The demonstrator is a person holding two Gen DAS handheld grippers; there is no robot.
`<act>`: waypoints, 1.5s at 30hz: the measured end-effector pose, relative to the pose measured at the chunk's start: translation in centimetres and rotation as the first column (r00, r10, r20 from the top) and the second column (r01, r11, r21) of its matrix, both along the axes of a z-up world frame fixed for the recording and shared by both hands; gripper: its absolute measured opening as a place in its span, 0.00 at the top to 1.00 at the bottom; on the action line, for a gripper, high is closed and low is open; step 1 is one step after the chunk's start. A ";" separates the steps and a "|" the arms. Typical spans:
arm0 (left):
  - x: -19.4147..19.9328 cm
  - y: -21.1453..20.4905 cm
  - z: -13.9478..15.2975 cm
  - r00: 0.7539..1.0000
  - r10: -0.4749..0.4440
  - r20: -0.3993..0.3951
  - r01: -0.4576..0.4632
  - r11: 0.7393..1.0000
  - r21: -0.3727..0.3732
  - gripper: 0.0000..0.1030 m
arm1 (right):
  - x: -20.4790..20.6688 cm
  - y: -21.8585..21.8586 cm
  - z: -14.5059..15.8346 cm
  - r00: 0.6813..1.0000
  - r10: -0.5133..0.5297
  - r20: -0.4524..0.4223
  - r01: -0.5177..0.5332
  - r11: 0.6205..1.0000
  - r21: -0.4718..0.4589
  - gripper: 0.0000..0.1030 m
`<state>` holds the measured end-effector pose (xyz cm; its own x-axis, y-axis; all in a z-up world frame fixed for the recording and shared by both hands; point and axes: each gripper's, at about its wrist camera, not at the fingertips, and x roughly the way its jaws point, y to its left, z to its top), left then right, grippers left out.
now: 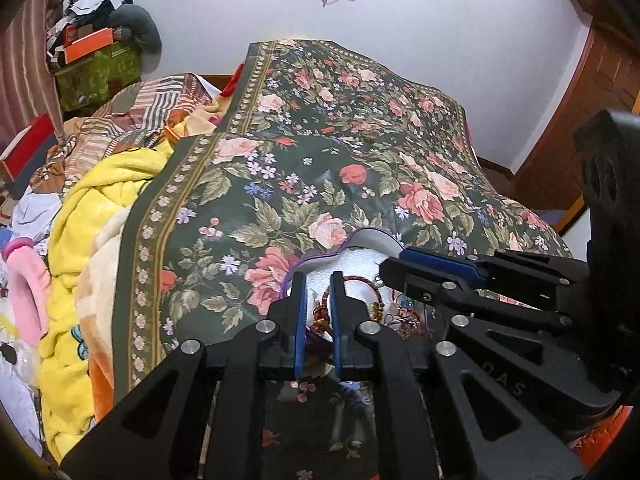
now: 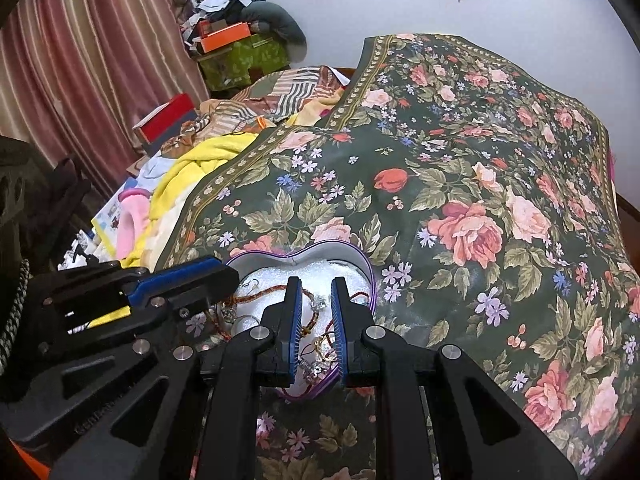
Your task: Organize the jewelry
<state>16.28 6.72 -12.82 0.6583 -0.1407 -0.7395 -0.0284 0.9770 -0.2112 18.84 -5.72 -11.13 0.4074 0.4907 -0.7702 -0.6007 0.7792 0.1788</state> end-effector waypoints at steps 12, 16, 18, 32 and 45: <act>-1.8 0.2 3.2 0.998 0.015 0.066 -0.017 0.999 0.031 0.81 | -0.5 -1.5 2.8 0.999 -0.035 0.026 0.034 0.999 0.036 0.81; -3.1 -0.3 5.5 0.993 0.014 0.119 -0.019 0.999 0.047 0.81 | -1.5 -2.9 5.4 0.995 -0.059 0.081 0.053 0.996 0.073 0.80; -3.9 -0.5 6.7 0.989 0.014 0.147 -0.021 0.998 0.052 0.81 | -2.1 -3.6 6.9 0.991 -0.075 0.114 0.065 0.993 0.095 0.80; -12.9 -4.1 16.4 0.903 0.010 0.429 -0.071 0.990 0.126 0.80 | -10.3 -7.7 15.6 0.913 -0.166 0.373 0.073 0.966 0.250 0.80; -20.7 -6.1 20.1 0.802 0.052 0.595 -0.186 0.969 0.165 0.50 | -15.9 -9.6 18.0 0.844 -0.225 0.486 0.075 0.948 0.309 0.61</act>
